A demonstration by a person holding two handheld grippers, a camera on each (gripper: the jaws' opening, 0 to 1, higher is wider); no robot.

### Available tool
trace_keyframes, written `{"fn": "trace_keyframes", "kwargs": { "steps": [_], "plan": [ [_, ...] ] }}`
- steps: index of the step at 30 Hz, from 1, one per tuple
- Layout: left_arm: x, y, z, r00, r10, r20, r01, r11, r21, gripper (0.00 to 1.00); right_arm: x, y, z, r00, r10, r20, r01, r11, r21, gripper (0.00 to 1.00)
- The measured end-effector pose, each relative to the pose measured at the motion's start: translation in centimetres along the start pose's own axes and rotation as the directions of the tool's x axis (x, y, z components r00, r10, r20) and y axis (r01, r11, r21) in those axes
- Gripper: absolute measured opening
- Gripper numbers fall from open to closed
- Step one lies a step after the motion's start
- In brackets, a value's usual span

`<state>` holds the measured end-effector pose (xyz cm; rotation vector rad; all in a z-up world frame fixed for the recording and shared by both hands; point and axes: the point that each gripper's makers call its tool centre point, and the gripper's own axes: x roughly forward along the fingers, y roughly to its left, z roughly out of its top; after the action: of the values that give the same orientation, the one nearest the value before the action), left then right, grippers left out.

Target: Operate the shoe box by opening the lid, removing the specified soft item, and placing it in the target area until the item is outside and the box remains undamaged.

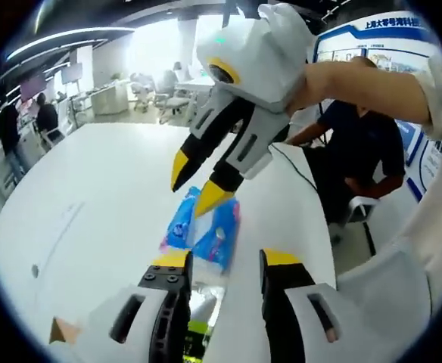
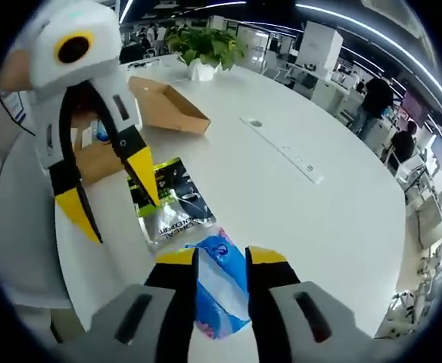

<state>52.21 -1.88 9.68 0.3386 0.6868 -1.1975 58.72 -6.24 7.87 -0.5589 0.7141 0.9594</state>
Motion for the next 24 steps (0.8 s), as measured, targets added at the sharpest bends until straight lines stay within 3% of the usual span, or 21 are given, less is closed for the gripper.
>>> {"fn": "trace_keyframes", "kwargs": {
  "steps": [4,14,18,24],
  "plan": [
    [-2.5,0.8,-1.1,0.999,0.046,0.01,-0.045,0.997,-0.064,0.4,0.1,0.9,0.8,1.0,0.004,0.009,-0.004,1.0,0.016,0.27],
    [-7.9,2.3,-2.8,0.99,0.135,0.046,-0.129,0.983,-0.128,0.52,0.5,3.6,2.9,0.999,0.013,0.04,-0.014,0.999,0.032,0.39],
    [-10.2,3.0,-3.5,0.978,0.193,0.074,-0.176,0.966,-0.191,0.55,0.5,4.7,3.9,0.998,0.018,0.056,-0.02,0.999,0.037,0.44],
    [-13.3,3.7,-5.4,0.962,0.259,0.081,-0.236,0.947,-0.219,0.59,0.5,5.8,5.5,0.996,0.013,0.085,-0.016,0.999,0.029,0.49]
  ]
}}
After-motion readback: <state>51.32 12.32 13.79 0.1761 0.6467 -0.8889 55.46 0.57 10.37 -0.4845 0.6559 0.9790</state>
